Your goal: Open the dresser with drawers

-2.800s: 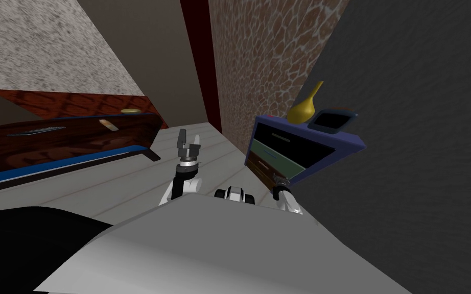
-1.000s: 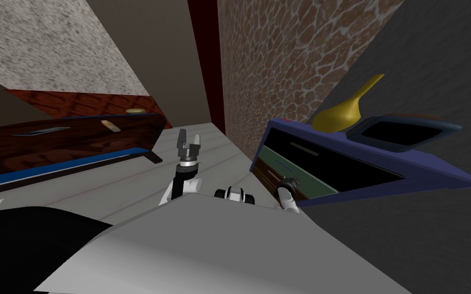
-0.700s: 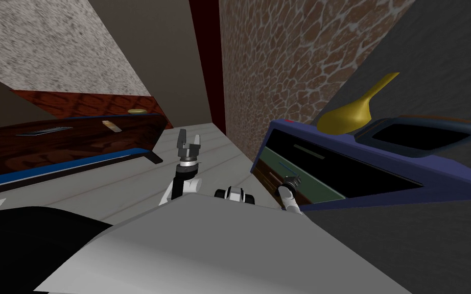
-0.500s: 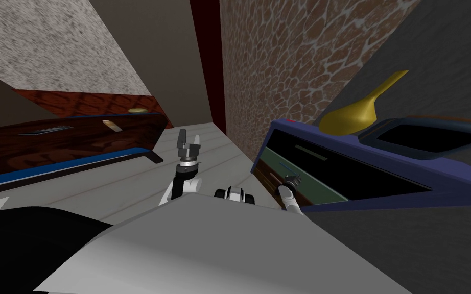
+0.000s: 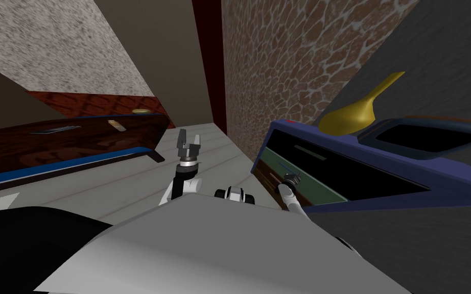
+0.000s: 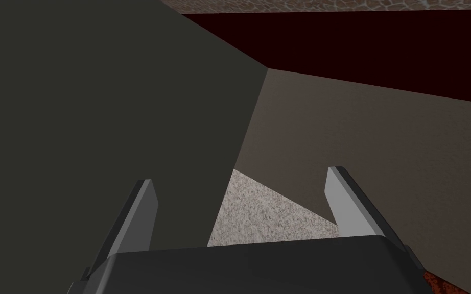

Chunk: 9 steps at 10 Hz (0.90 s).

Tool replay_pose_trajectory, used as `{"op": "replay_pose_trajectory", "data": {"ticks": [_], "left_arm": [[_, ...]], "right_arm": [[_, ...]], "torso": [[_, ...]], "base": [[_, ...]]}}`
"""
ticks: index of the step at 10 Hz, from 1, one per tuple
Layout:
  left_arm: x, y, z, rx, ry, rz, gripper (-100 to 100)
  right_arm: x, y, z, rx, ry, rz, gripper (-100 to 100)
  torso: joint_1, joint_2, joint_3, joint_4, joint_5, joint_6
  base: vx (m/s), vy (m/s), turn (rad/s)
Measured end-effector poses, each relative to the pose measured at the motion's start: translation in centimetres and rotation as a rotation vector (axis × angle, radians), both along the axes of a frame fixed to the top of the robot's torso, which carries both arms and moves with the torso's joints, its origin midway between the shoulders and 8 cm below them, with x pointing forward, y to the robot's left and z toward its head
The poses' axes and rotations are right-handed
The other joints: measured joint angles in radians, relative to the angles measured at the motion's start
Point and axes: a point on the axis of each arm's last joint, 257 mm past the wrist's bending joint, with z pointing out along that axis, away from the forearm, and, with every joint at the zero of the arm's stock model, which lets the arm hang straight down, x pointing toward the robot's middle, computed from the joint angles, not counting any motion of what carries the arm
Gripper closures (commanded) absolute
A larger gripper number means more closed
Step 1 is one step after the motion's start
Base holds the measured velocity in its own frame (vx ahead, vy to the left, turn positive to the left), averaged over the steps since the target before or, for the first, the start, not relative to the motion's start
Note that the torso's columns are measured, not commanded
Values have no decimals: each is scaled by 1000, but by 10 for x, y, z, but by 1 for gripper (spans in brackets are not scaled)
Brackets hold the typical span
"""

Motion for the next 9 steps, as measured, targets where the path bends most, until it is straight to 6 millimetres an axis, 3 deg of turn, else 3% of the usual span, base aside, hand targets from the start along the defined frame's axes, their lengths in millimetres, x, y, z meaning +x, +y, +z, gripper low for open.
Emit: {"op": "replay_pose_trajectory", "data": {"ticks": [2,9], "left_arm": [[0,0,0,0,0,0,0],[0,0,0,0,0,0,0]], "right_arm": [[3,9,-3,18,-4,6,-100],[10,6,-1,18,-14,-7,-100]], "torso": [[0,0,0,0,0,0],[0,0,0,0,0,0]], "base": [[-5,-9,24],[-7,-13,26]]}}
